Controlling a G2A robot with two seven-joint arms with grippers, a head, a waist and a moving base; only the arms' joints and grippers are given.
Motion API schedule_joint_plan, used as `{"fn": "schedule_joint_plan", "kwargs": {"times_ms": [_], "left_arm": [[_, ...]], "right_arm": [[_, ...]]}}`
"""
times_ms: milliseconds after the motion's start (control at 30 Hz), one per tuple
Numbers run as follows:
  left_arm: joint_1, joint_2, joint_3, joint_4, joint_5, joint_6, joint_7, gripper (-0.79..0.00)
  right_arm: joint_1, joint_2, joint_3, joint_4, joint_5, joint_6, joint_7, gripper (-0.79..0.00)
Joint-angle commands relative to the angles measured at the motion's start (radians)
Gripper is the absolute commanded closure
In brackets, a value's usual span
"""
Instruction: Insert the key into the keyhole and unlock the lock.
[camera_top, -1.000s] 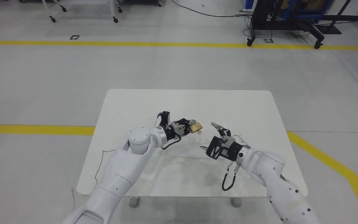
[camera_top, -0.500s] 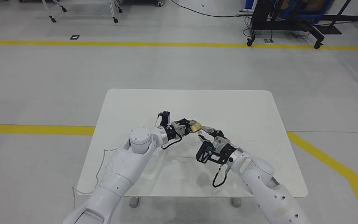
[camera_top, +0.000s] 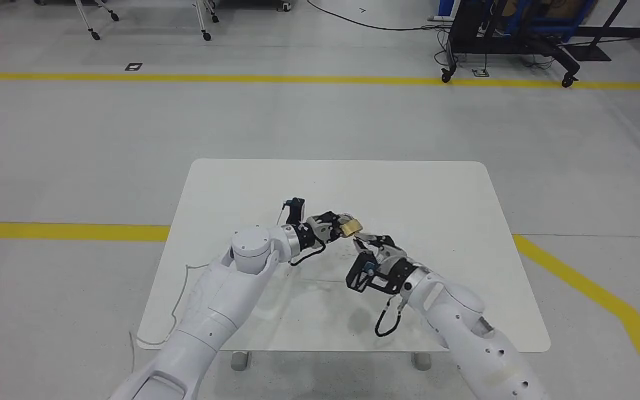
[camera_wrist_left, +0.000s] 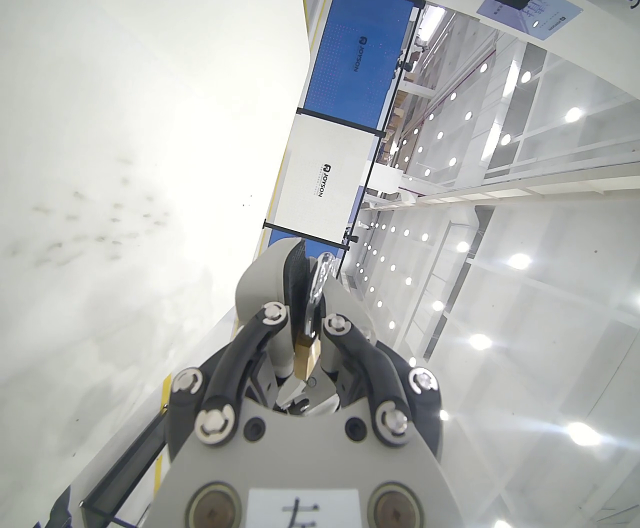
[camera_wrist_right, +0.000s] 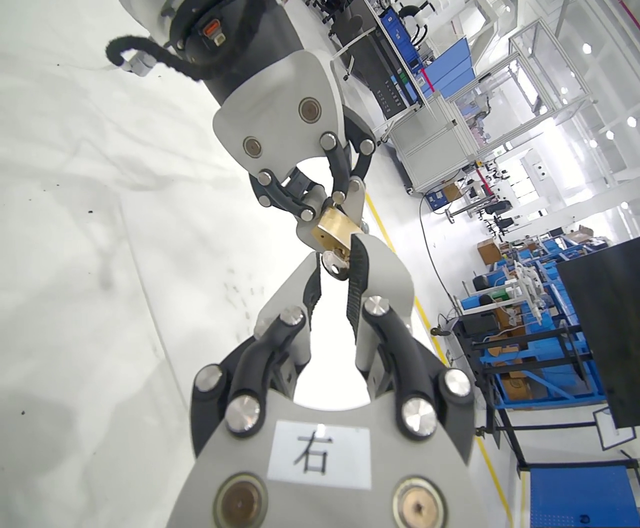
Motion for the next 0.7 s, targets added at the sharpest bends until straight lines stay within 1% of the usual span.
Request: {"fn": "schedule_joint_plan", "kwargs": {"times_ms": [0, 133, 367, 467, 667], "left_arm": [[0.000, 0.000, -0.002, -0.002, 0.005, -0.017, 0.002, 0.000], [0.002, 0.002, -0.004, -0.012, 0.020, -0.054, 0.003, 0.000], [0.014, 0.007, -0.005, -0.041, 0.069, -0.119, 0.014, 0.000], [0.021, 0.009, -0.002, -0.056, 0.093, -0.135, 0.019, 0.000], [0.032, 0.012, -0.001, -0.078, 0.130, -0.162, 0.037, 0.000]], "right_arm": [[-0.001, -0.002, 0.010, 0.006, 0.059, -0.003, -0.011, 0.000], [-0.004, -0.003, 0.029, 0.028, 0.160, -0.029, -0.010, 0.000], [0.017, -0.010, 0.086, 0.101, 0.567, -0.185, 0.016, 0.000], [0.024, -0.011, 0.102, 0.131, 0.692, -0.233, 0.022, 0.000], [0.036, -0.010, 0.118, 0.176, 0.837, -0.304, 0.020, 0.000]]}}
